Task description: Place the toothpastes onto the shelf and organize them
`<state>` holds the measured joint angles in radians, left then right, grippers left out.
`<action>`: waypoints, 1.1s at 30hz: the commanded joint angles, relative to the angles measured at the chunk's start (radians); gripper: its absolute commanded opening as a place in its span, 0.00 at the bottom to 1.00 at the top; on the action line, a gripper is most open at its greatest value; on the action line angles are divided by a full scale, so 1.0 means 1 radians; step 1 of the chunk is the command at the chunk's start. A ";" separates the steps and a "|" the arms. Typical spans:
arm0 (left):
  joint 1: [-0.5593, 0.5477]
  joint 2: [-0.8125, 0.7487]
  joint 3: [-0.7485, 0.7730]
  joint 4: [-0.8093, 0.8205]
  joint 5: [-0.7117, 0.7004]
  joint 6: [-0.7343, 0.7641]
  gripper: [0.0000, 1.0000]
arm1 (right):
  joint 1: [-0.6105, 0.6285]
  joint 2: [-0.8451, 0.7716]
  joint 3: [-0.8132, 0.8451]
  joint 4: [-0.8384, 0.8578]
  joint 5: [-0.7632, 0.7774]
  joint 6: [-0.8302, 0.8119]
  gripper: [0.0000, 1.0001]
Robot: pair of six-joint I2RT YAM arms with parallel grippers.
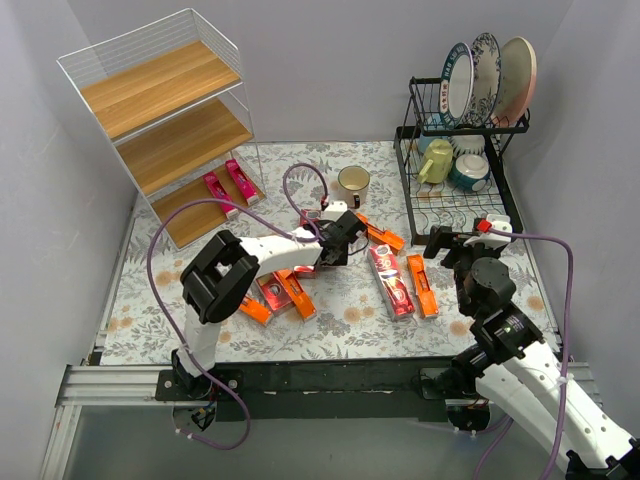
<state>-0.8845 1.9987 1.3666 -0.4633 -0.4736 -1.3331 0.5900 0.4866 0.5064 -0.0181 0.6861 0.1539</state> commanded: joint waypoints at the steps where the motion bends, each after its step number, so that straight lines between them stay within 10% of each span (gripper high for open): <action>1: -0.004 -0.171 0.039 -0.098 -0.043 -0.029 0.32 | -0.001 -0.010 -0.002 0.063 0.000 -0.013 0.97; 12: 0.058 -0.431 -0.064 -0.262 -0.135 -0.035 0.27 | -0.002 0.004 -0.003 0.081 -0.036 -0.031 0.96; 33: 0.622 -0.623 -0.409 -0.108 -0.051 0.060 0.28 | -0.001 -0.023 0.007 0.067 -0.099 -0.025 0.96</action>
<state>-0.3237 1.3624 0.9588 -0.6731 -0.5255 -1.3323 0.5900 0.4767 0.5064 0.0032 0.6022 0.1276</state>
